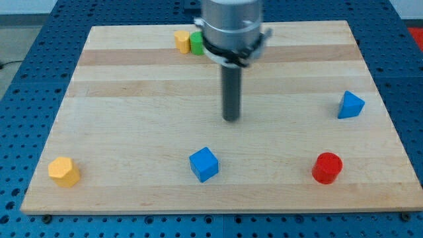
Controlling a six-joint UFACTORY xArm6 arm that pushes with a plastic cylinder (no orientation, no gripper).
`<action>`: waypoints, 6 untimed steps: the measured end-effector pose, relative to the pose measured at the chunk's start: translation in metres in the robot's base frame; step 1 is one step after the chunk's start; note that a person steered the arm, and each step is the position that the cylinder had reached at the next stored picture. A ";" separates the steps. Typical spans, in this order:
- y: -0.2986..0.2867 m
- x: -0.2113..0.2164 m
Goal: Slide the triangle towards top side slightly
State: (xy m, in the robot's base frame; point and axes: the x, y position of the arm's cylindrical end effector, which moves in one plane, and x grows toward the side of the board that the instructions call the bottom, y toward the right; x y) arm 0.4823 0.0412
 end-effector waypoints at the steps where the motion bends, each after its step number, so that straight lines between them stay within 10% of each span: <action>1: 0.038 0.048; 6: 0.184 0.005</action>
